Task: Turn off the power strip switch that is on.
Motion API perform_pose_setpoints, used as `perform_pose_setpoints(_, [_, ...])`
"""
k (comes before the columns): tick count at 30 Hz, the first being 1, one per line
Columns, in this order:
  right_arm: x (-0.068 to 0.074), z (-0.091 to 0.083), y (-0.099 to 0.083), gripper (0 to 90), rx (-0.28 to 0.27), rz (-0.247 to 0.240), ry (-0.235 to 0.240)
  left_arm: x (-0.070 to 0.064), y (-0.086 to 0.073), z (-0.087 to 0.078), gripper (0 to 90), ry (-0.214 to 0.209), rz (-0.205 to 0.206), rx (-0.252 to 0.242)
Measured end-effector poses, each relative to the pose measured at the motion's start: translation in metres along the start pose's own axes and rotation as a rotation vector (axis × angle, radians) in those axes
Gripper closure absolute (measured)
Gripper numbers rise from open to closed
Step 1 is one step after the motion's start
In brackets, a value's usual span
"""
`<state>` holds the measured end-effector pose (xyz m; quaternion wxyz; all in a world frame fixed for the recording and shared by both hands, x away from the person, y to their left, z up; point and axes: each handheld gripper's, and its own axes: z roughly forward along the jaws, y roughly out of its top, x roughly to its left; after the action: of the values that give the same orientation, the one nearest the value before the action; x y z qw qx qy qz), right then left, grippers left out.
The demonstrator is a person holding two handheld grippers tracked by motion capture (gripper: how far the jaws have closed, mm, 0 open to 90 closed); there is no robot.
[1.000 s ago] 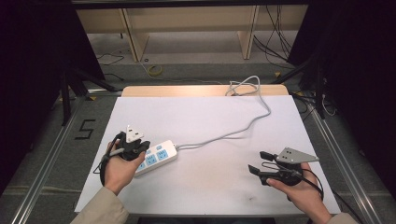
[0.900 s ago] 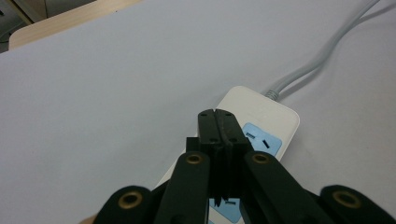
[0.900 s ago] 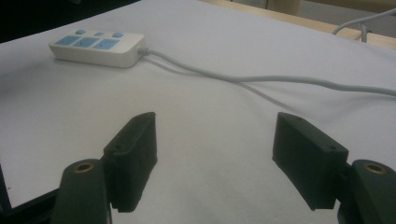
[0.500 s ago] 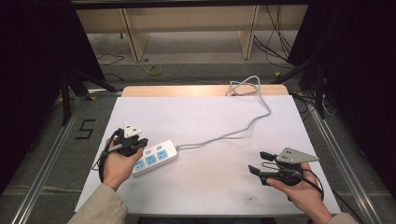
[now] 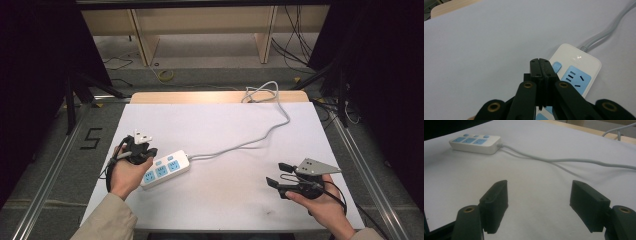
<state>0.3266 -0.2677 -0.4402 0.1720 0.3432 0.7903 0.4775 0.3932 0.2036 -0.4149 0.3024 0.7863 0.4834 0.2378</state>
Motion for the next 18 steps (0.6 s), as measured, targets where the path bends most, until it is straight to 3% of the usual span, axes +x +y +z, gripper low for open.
perform_pose_setpoints(18, [-0.0003,0.0002,-0.0004,31.3,0.006,0.001,-0.001,0.0034,0.0036,0.0091,90.0,-0.015,0.017,0.06])
